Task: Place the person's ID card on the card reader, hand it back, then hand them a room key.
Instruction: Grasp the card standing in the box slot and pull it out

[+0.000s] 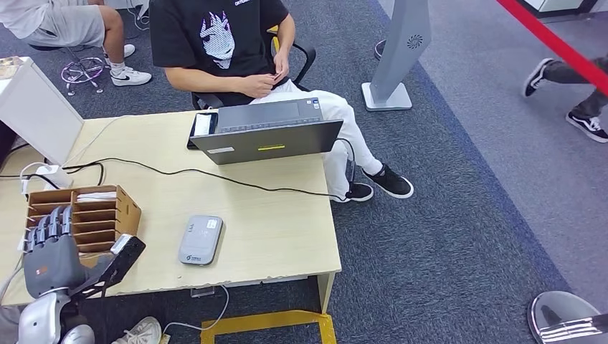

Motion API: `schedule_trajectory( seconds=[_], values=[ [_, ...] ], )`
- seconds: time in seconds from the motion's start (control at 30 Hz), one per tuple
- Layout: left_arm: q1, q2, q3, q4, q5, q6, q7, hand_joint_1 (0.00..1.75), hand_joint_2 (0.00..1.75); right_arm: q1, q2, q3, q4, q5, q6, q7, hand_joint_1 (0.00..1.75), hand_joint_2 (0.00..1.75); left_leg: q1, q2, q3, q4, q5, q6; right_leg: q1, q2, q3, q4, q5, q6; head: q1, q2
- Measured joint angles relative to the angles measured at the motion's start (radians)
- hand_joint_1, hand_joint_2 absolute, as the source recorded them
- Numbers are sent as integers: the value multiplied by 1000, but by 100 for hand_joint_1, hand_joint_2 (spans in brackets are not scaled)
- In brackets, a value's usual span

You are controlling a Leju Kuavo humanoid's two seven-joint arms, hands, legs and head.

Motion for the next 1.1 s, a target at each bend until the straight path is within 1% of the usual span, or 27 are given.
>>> schedule_trajectory(
  seconds=[0.23,0.4,0.5,0.63,0.87,1.0,1.1],
  values=[
    [3,-7,-4,3,18,-5,-7,0,175,3,0,-3,0,3,0,0,0,175,0,0,0,0,0,0,0,0,0,0,0,0,0,0],
    [23,-13,-23,2,90,-70,-47,0,175,6,0,-12,0,3,0,0,0,175,0,0,0,0,0,0,0,0,0,0,0,0,0,0],
    [46,-12,-39,-7,104,-94,-52,0,175,8,0,-18,0,3,0,0,0,175,0,0,0,0,0,0,0,0,0,0,0,0,0,0],
    [66,-2,-49,-24,104,-115,-27,0,175,9,0,-24,0,3,2,1,0,175,0,0,0,0,0,0,0,0,0,0,0,0,0,0],
    [66,15,-51,-40,101,-134,6,0,175,8,0,-32,0,3,3,10,0,175,0,0,0,0,0,0,0,0,0,0,0,0,0,0],
    [70,32,-51,-45,101,-143,19,0,175,8,0,-38,0,8,3,14,0,175,0,0,0,0,0,0,0,0,0,0,0,0,0,0],
    [72,48,-51,-49,91,-166,33,0,175,8,-1,-42,0,12,3,17,0,175,0,0,0,0,0,0,0,0,0,0,0,0,0,0]
  ],
)
